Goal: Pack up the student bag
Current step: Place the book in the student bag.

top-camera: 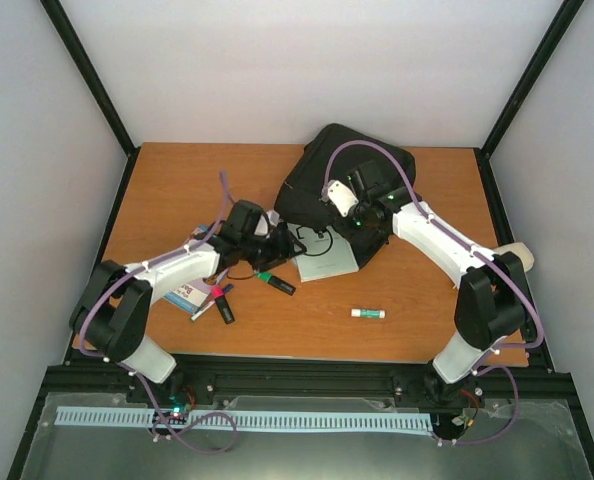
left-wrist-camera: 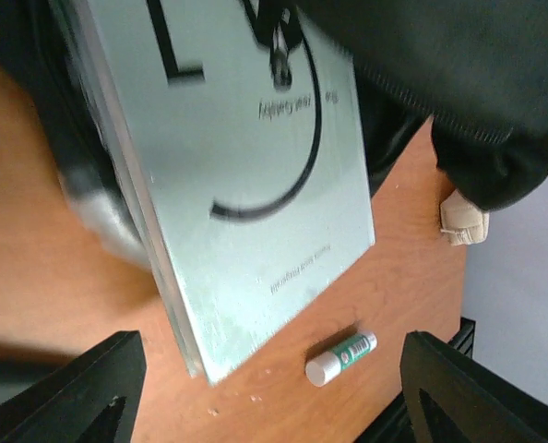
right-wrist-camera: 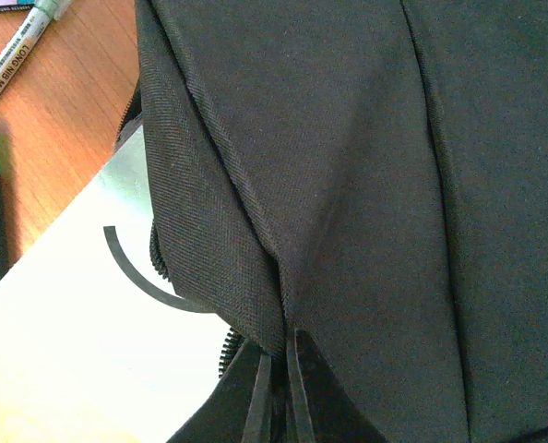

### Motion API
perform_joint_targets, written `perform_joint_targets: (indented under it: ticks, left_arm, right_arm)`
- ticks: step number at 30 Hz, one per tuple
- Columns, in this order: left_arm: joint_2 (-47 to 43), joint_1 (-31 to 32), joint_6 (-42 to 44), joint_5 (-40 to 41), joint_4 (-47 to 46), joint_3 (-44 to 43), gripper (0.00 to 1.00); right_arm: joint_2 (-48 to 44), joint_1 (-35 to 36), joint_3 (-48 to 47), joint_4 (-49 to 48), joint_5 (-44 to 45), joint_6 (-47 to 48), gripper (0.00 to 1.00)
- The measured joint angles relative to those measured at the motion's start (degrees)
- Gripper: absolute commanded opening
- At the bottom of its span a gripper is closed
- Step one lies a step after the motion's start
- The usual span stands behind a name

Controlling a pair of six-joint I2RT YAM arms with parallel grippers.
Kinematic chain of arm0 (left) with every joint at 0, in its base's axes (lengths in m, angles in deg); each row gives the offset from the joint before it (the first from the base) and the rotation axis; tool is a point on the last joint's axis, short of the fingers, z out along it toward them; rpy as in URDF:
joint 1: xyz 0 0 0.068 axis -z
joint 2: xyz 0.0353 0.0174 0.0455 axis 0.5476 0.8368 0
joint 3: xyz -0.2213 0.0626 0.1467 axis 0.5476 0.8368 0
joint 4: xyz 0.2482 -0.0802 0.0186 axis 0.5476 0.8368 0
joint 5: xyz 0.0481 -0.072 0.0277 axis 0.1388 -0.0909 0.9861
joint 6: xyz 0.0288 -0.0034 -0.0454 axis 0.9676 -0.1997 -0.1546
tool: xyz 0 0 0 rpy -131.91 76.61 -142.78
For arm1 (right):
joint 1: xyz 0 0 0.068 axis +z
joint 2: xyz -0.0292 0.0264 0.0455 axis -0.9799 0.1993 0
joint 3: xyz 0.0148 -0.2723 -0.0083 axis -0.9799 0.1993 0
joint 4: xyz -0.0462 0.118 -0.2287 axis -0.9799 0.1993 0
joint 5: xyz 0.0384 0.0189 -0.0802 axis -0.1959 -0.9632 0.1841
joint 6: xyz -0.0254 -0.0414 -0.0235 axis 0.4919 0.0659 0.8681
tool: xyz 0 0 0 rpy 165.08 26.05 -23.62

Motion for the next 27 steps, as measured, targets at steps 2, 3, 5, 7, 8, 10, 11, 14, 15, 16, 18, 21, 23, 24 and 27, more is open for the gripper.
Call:
perform_joint_targets:
  ticks: [2, 3, 5, 7, 8, 10, 11, 14, 15, 16, 18, 21, 23, 24, 27]
  left_arm:
    - [-1.44, 2.67, -2.47, 1.44, -0.22, 1.88, 0.8]
    - [-2.19, 4.11, -4.22, 2.34, -0.55, 3.17, 0.8]
    - [-3.78, 6.43, -7.82, 3.76, -2.14, 6.47, 0.8]
    - [-5.05, 7.85, -10.71, 4.92, -3.54, 9.4, 0.8]
    - [-5.49, 8.24, -12.17, 5.55, -4.46, 10.86, 0.79]
    - [-5.55, 8.35, -14.75, 6.47, -6.56, 12.85, 0.77]
    - [-5.33, 8.35, -16.15, 6.88, -8.13, 13.73, 0.76]
    - [-4.04, 8.28, -19.23, 7.39, -13.22, 15.23, 0.72]
    - [-3.28, 8.31, -20.24, 7.37, -15.74, 15.85, 0.7]
    - [-2.54, 8.31, -21.2, 7.37, -17.94, 16.39, 0.69]
    - [-0.7, 8.31, -22.58, 7.21, -21.99, 17.03, 0.67]
    - [1.97, 8.31, -24.15, 7.1, -26.71, 17.09, 0.66]
    - [3.15, 8.31, -24.92, 7.06, -28.87, 17.09, 0.65]
    - [3.72, 8.31, -25.35, 6.99, -29.83, 17.09, 0.64]
    - [5.38, 8.31, -26.51, 6.71, -32.44, 17.09, 0.59]
  right_arm:
    - [0.13, -0.07, -0.02, -0.09, -0.15, -0.22, 0.03]
    - [0.24, -0.11, -0.02, -0.11, -0.26, -0.33, 0.03]
    - [0.44, -0.15, -0.09, -0.11, -0.44, -0.48, 0.03]
    - [0.46, -0.15, -0.13, -0.11, -0.48, -0.59, 0.03]
    - [0.46, -0.15, -0.2, -0.11, -0.52, -0.59, 0.03]
    - [0.46, -0.15, -0.24, -0.11, -0.66, -0.61, 0.03]
    - [0.46, -0.15, -0.24, -0.11, -0.68, -0.61, 0.03]
    - [0.46, -0.15, -0.24, -0.11, -0.74, -0.61, 0.03]
    - [0.46, -0.15, -0.26, -0.09, -0.81, -0.61, 0.03]
    - [0.46, -0.17, -0.26, -0.11, -0.83, -0.61, 0.03]
    - [0.46, -0.2, -0.33, -0.09, -0.85, -0.61, 0.03]
    - [0.46, -0.22, -0.35, -0.07, -0.9, -0.61, 0.03]
    - [0.5, -0.22, -0.35, -0.04, -0.96, -0.61, 0.03]
    - [0.52, -0.22, -0.35, -0.04, -1.01, -0.61, 0.03]
    - [0.74, -0.22, -0.35, 0.0, -1.07, -0.61, 0.03]
